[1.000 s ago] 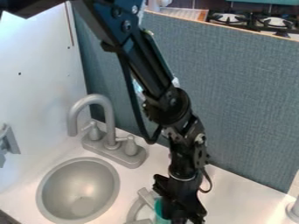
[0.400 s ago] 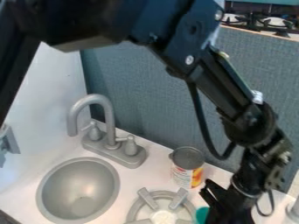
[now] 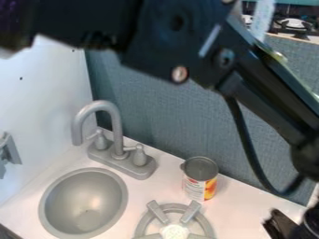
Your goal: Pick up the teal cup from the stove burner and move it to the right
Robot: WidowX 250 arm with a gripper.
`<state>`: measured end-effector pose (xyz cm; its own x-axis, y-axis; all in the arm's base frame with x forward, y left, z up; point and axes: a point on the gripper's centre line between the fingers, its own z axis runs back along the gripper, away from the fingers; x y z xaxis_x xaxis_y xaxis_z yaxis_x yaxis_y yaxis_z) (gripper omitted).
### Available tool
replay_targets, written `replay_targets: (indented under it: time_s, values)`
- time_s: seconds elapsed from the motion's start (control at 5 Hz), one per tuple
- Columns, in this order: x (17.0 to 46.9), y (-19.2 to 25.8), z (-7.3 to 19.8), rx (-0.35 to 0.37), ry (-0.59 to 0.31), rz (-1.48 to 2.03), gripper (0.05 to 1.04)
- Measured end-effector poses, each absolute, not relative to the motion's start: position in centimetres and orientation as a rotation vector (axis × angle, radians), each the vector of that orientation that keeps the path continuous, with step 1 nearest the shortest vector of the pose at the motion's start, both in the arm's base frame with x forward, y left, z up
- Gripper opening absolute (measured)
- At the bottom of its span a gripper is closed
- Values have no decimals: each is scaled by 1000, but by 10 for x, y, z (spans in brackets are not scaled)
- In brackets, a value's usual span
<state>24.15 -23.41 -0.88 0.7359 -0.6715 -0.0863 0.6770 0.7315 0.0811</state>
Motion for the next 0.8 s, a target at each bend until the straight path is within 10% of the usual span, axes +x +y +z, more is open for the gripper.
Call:
replay_targets:
  time_s: [0.4,0.8]
  values:
    - [225,-260,0,-64,-80,-873,97]
    - [200,-260,-47,-128,85,-931,97]
